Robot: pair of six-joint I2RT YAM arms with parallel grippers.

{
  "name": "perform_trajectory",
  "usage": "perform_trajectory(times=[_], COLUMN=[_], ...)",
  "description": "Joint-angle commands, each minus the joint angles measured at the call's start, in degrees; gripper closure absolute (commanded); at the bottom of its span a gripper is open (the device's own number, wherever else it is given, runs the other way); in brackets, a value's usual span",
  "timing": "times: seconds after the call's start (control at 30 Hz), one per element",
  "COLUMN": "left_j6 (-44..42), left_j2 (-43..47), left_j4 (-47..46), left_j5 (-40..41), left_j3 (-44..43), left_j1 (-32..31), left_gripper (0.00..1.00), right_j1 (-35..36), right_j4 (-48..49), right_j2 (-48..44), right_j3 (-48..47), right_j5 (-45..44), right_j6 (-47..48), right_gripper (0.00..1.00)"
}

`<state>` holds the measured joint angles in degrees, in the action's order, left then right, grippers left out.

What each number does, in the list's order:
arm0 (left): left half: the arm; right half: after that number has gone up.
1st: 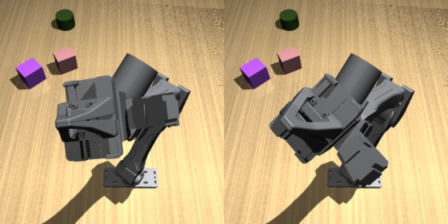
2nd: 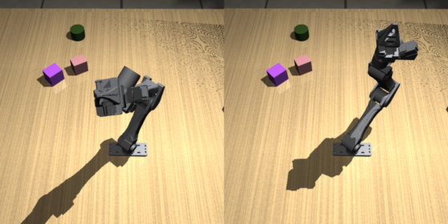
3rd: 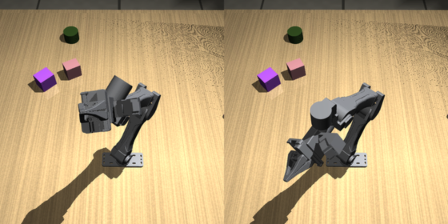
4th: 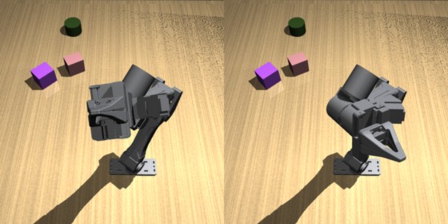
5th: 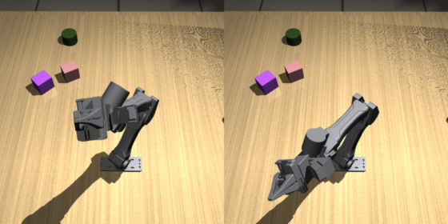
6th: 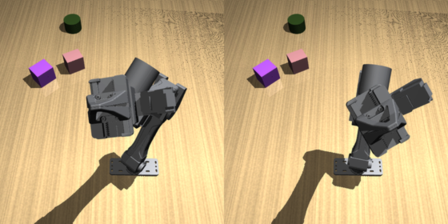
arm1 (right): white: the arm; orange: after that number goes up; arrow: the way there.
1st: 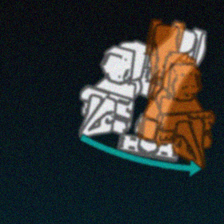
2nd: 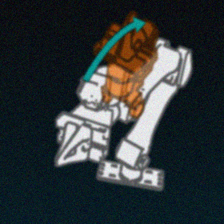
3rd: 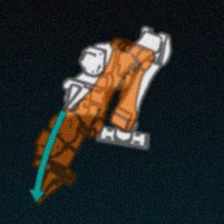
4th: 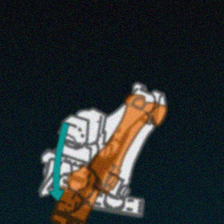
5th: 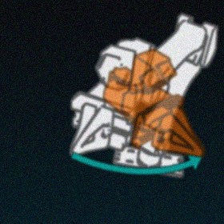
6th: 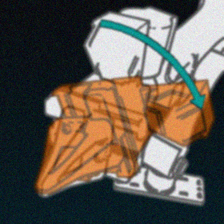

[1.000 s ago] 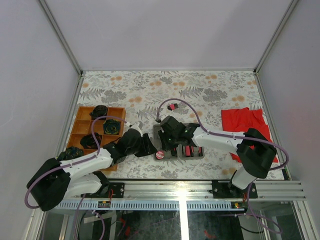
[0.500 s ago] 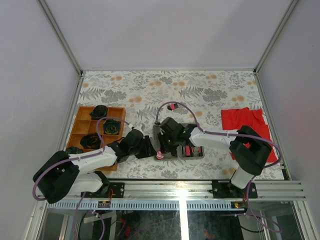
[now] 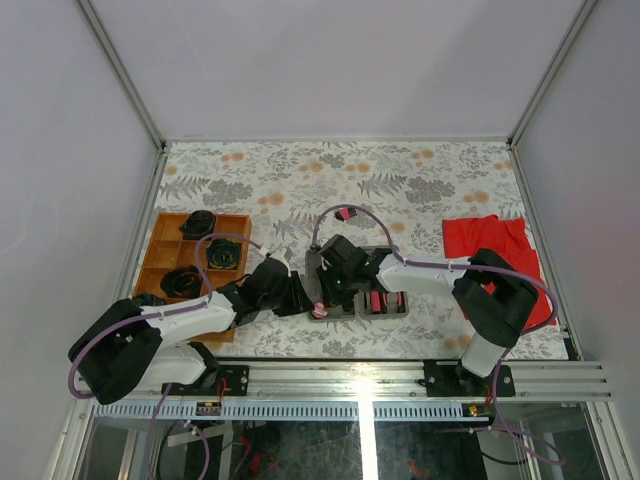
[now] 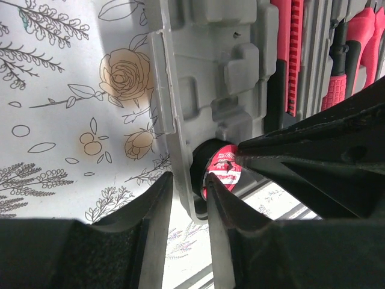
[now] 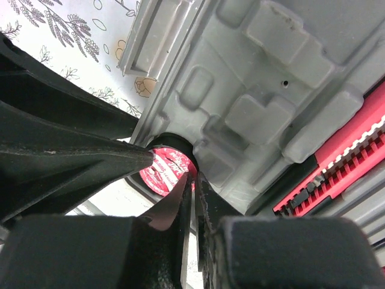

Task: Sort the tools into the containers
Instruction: Place the engineering item in the storage box.

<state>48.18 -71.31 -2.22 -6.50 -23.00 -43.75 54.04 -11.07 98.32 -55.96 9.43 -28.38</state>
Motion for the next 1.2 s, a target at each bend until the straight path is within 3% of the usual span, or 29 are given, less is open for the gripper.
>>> perform_trajectory(times=[0.0, 0.37, 0.9, 1.0, 1.17], left_j6=[-0.28, -0.2, -1.13, -1.3, -1.54], left_j2=[-1.38, -3.1, 0.36, 0.96, 3.98], left_j4=[-2.15, -1.69, 1.88, 2.2, 3.97], left_j5=[0.48, 0.54, 2.6, 2.17, 4.15], left_j3=[0.07, -0.13, -3.12, -3.57, -4.32], left_j1=[-0.2, -0.21, -0.17, -0.13, -0.12], left_gripper=[0.75, 0.95, 0.89, 0.77, 0.51], right_j1=[-0.46, -0.51, -0.57, -0.46, -0.53], right_j4=[1.31, 0.32, -1.7, -1.38, -3.03], right_j2=[1.09, 3.3, 1.66, 1.11, -2.63], right_j3=[-0.07, -0.67, -3.59, -3.46, -4.24], right_j5=[1.57, 2.5, 0.92, 0.4, -4.56], right_j6=[-0.01, 0.33, 1.62, 1.79, 2.66], right_gripper=[0.92, 0.97, 0.95, 0.94, 0.84])
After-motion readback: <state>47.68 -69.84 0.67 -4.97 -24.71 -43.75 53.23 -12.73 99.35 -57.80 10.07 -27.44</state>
